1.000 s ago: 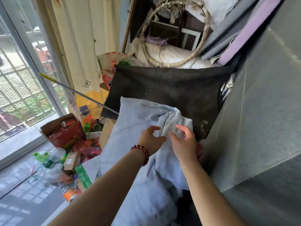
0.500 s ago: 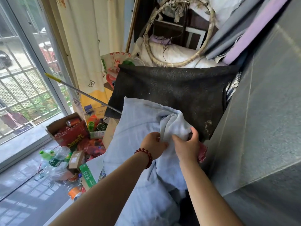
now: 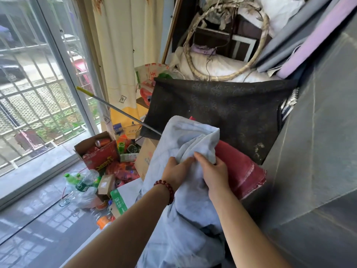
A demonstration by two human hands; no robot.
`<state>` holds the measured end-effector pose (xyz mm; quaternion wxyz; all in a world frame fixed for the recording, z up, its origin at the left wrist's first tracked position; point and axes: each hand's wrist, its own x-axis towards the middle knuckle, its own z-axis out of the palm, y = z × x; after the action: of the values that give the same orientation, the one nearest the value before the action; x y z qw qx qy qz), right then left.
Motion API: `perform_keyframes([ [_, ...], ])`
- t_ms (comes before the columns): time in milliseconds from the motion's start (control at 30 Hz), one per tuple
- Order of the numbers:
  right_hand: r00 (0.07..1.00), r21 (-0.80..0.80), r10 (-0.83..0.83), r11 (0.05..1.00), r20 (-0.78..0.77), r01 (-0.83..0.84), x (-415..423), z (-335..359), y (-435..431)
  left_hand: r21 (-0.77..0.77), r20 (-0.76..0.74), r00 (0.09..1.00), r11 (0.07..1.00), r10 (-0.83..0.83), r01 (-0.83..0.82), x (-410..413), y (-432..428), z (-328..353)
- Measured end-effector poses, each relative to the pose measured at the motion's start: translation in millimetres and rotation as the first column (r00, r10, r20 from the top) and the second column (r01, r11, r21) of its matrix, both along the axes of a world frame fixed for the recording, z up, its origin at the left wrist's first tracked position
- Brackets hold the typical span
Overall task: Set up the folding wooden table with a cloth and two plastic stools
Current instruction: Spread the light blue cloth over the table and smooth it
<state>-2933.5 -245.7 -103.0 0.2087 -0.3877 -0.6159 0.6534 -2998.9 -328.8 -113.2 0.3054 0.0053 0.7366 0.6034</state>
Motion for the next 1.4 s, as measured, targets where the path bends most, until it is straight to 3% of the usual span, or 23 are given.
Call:
perform_keyframes([
  [167,0.999,0.134,0.008,0.991,0.051,-0.015,-4.1,-5.5,-41.7,-0.026,-0.064,0.997,0.999,-0.035,0.033,-4.9,-46.2,-5.7],
  [733,0.997,0.069,0.074,0.995,0.035,-0.076,-0.9,-22.0,-149.4,-0.059,-0.157,0.985,0.996,-0.074,0.065,5.2,-161.3,-27.9],
  [1033,0.976,0.083,0.181,0.978,0.119,-0.192,9.2,-24.0,-153.5,-0.109,-0.152,0.986,0.993,-0.067,0.051,25.3,-177.4,-28.0],
  [1267,0.951,0.075,0.263,0.958,0.16,-0.278,62.4,-19.8,-123.7,-0.19,-0.126,0.992,0.982,-0.017,-0.007,73.0,-147.0,-16.4],
  [1400,0.936,0.077,0.308,0.943,0.172,-0.325,103.1,-14.6,-99.3,-0.116,-0.048,0.998,0.993,0.034,-0.04,119.6,-127.1,-14.1],
])
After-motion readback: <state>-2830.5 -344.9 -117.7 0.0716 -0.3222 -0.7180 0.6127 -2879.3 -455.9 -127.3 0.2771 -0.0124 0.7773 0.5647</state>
